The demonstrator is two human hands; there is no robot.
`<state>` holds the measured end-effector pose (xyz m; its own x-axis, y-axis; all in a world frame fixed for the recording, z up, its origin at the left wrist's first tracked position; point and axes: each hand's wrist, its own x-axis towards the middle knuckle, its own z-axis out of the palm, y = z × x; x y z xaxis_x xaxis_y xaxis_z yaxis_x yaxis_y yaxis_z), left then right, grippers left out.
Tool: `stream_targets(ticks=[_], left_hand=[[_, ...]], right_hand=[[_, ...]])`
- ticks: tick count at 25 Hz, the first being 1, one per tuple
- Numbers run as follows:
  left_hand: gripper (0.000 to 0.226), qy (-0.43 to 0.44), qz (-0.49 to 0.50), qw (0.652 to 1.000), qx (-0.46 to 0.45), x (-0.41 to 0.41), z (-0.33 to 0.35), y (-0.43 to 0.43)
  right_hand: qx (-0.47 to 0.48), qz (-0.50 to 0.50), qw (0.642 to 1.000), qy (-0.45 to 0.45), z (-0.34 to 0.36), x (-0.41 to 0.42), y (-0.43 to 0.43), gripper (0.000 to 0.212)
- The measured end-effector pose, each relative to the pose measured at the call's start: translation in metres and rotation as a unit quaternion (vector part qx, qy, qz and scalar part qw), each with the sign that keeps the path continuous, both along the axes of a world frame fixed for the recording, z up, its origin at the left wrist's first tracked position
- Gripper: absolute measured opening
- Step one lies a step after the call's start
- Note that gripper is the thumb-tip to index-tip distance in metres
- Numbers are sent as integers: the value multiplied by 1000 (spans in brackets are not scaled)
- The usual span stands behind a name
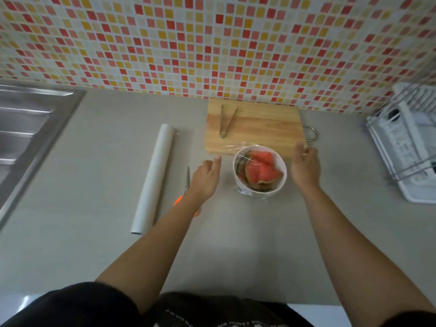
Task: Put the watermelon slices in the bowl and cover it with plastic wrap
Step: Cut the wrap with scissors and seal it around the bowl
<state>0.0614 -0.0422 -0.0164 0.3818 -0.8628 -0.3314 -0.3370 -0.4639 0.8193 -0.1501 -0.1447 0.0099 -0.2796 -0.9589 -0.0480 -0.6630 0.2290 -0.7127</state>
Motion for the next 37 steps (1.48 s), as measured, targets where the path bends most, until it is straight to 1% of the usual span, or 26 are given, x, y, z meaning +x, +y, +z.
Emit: stream_targets(ticks=[2, 3, 4, 5, 6, 8, 9, 11, 13, 14, 15, 16, 17, 18, 19, 21, 22, 24, 26, 28, 30, 32, 33, 35, 36, 37], left_hand=[[72, 106, 38, 992, 63, -20, -17, -7], [72, 180, 61, 979, 73, -29, -23, -9], [71, 251, 86, 962, 69, -37, -25, -13], [70, 297, 112, 947, 57, -41, -25, -18], [69, 326, 136, 935, 45, -42, -24, -22], [74, 381, 163, 909, 32, -39, -22, -26], [78, 403, 157, 901, 30, -35, -23, -27], [83, 422, 117, 898, 41, -29, -22, -36], [78, 411, 75, 907, 49, -30, -19, -49], [72, 394, 55, 916, 52, -30, -16, -56], [66, 370, 34, 927, 56, -31, -14, -61], [62, 343, 9, 937, 62, -31, -13, -65], [61, 313, -16, 947, 69, -29, -13, -67], [61, 275, -36, 958, 76, -28, -14, -68], [58, 236, -49, 968, 77, -25, -16, -67], [45, 177, -61, 981, 51, -20, -22, -64], [40, 165, -49, 985, 33, -18, -26, -62], [39, 163, 15, 986, 13, -16, -31, -57], [40, 140, 81, 987, 3, -15, -33, -51], [45, 77, 108, 991, 7, -14, -31, -48], [63, -20, 72, 997, 29, -14, -22, -51], [76, -90, 12, 994, 61, -16, -11, -62], [80, -92, -18, 992, 81, -17, -6, -70], [77, -33, -89, 990, 104, -22, -1, -81], [69, 0, -120, 988, 100, -24, -1, -83], [59, 25, -127, 988, 87, -25, -3, -84]], right_hand=[[105, 46, 993, -36, -14, -16, 2, 58], [136, 70, 983, -98, -19, -19, 4, 61], [170, 85, 963, -194, -19, -19, 7, 62], [198, 92, 935, -281, -17, -18, 12, 62], [215, 84, 914, -334, -15, -18, 14, 61], [235, 62, 891, -383, -21, -22, 21, 60], [242, 58, 885, -394, -30, -27, 30, 60], [295, 58, 879, -372, -46, -39, 48, 69], [342, 78, 885, -306, -56, -50, 53, 94], [342, 90, 896, -269, -55, -51, 45, 109], [321, 92, 912, -239, -53, -52, 31, 119], [299, 94, 922, -225, -49, -52, 17, 117], [288, 90, 923, -240, -46, -51, 3, 104], [288, 93, 917, -261, -47, -48, -11, 87], [296, 115, 906, -279, -49, -45, -21, 78], [302, 162, 900, -269, -53, -42, -28, 67], [286, 158, 900, -289, -56, -39, -27, 59], [257, 94, 887, -373, -60, -36, -22, 45], [248, 31, 866, -433, -62, -35, -19, 43], [273, 22, 845, -458, -60, -36, -21, 50], [325, 72, 845, -419, -50, -38, -28, 59], [359, 133, 846, -372, -39, -38, -37, 56], [366, 149, 843, -366, -33, -37, -40, 52], [372, 151, 823, -402, -28, -34, -43, 47], [373, 137, 809, -434, -27, -33, -44, 49], [370, 122, 800, -457, -28, -31, -44, 49]])
